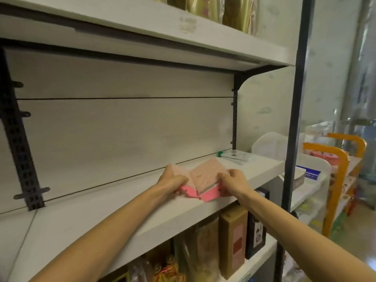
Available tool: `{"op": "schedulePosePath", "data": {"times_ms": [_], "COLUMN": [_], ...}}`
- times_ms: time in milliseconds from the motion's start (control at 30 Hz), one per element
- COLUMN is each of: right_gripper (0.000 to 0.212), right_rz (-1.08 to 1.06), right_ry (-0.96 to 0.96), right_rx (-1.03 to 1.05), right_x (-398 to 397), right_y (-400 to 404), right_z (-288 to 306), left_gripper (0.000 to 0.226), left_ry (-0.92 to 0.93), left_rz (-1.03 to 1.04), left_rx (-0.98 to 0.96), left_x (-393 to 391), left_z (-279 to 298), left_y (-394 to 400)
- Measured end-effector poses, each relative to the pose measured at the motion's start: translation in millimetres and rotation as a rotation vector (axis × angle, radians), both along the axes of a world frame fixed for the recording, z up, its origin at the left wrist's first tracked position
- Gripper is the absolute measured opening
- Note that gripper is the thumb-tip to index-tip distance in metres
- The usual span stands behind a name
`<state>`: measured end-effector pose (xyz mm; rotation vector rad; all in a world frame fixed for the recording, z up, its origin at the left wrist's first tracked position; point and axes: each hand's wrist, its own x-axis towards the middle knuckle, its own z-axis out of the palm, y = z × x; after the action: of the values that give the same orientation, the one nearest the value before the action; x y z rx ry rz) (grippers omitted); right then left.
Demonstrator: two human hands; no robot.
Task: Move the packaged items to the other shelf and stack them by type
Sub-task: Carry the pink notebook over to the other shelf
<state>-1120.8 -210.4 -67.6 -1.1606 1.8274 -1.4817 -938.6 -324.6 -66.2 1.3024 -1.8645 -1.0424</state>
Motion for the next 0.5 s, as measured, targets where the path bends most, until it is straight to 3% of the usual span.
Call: {"op": "schedulePosePath", "data": {"times_ms": [167, 267, 400, 500], "right_gripper": [0.022, 0.021, 0.021, 0.03], "right_rz": [0.049, 0.053, 0.106, 0.145], "right_ry": [0.166, 0.206, 0.253, 0.409], "right_rx": [0.08, 0.084, 0.112, 0.148], "right_x": [-28, -49, -78, -98], "right_y": [-46, -71, -96, -113], "right_z": [4, 6, 6, 4], "left_gripper": [0.062, 0.077, 0.083, 0.083], "left_ry": [-0.459, -0.635, -0.77, -0.801], "left_rz": [0.025, 0.012, 0.0, -0.021], "left_rx": [-0.238, -0.252, -0.228, -0.198], "left_x": [-14, -22, -39, -54], "left_z": [-11, -25, -36, -31], "left_y": [-24, -39, -51, -54]}}
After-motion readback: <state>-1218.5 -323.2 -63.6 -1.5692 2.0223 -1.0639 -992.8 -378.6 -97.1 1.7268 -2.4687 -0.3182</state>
